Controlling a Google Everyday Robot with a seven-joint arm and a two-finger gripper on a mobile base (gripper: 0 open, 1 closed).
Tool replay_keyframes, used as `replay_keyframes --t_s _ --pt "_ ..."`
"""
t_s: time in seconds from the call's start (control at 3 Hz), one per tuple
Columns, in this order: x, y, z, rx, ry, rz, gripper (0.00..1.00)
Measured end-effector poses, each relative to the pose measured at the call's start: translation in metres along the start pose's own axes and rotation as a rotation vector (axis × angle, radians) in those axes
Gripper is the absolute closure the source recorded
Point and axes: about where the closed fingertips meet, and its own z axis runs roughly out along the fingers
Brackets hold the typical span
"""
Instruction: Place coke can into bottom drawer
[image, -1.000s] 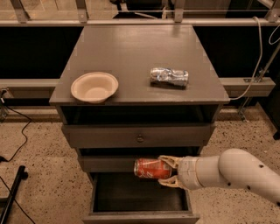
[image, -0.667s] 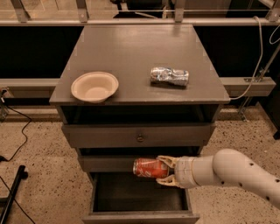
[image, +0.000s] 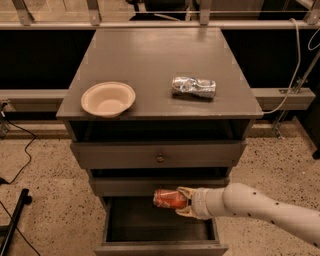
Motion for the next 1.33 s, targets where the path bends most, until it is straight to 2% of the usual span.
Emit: replay_keyframes --t_s 0.33,1.0,1.33 --pt "0.036 0.001 0.037 -0.004 0.023 0.016 1.0" --pt "0.116 0.039 0.081 -0.06 0.044 0.104 1.0" --pt "0.145 0.06 0.101 -0.102 0.052 0.134 1.0"
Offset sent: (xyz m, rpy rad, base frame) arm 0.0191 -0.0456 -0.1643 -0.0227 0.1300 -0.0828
